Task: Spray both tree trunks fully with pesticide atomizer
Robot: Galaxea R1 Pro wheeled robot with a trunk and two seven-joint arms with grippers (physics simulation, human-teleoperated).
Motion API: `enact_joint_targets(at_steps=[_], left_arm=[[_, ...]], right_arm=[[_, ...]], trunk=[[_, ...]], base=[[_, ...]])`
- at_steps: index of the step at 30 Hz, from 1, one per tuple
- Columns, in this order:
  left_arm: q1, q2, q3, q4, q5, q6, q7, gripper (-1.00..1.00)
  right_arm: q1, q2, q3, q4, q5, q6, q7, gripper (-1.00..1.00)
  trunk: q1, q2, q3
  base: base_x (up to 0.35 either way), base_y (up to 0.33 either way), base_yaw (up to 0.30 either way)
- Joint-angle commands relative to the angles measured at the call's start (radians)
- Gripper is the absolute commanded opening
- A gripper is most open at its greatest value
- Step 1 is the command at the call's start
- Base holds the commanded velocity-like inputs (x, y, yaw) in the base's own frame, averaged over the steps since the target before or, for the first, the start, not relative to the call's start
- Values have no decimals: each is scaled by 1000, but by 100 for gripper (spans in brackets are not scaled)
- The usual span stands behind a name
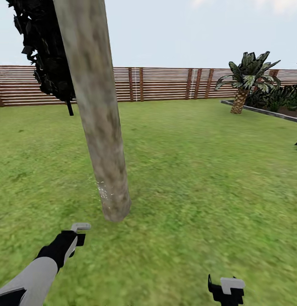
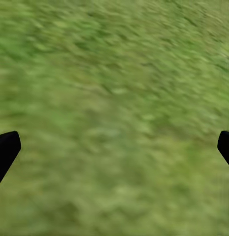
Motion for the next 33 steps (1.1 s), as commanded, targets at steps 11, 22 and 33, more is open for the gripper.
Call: enact_joint_targets(at_steps=[11, 22, 33], left_arm=[[39, -63, -4, -16, 112, -10, -8, -100], [40, -62, -12, -21, 101, -13, -122, -100], [41, -41, -29, -14, 76, -14, -120, -100]], right_arm=[[0, 0, 0, 1, 0, 0, 0, 100], [0, 0, 0, 1, 0, 1, 0, 100], [0, 0, 1, 1, 0, 2, 0, 100]], trunk=[[0, 0, 0], [0, 0, 0], [0, 0, 0]], base=[[112, -112, 8], [215, -209, 50], [34, -269, 189]])
